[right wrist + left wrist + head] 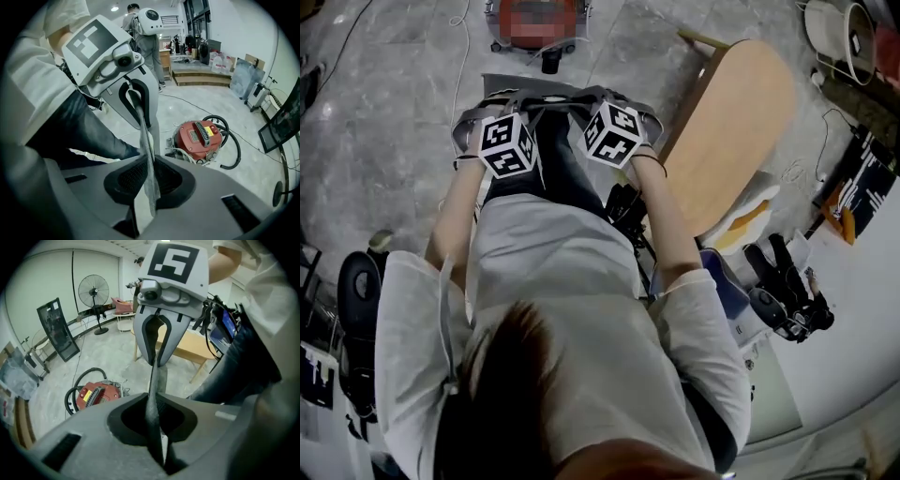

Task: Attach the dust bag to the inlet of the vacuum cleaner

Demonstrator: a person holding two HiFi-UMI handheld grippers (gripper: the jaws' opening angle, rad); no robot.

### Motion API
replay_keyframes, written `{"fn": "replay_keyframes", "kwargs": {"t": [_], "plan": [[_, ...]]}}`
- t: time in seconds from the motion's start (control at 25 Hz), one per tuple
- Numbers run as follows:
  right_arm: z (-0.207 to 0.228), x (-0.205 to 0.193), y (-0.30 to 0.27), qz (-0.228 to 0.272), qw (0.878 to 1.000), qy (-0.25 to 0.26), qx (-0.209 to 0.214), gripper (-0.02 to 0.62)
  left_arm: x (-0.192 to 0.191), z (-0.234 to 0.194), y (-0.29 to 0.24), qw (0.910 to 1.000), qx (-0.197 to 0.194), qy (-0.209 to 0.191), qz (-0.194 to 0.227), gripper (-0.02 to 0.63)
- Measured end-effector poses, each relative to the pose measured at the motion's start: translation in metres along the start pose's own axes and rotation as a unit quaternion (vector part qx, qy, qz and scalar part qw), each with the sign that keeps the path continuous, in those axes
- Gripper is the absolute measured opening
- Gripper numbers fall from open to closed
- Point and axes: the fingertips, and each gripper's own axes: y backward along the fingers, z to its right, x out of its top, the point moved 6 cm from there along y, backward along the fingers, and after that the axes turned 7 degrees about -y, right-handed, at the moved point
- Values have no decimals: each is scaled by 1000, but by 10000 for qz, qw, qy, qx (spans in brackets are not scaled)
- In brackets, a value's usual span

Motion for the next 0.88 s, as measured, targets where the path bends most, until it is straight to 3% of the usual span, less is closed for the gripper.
{"fn": "replay_keyframes", "kwargs": {"t": [0.36,0.68,0.88], "plan": [[36,-43,-85,-58,9987,-375,331,42,-46,-7,-96,9977,-237,632,82,40],[51,-69,-170,-37,9995,-288,-131,35,-100,-14,-170,9969,-297,726,-57,40],[58,-80,-208,33,9971,-627,-420,35,-122,-18,-202,9982,-119,553,-218,40]]}}
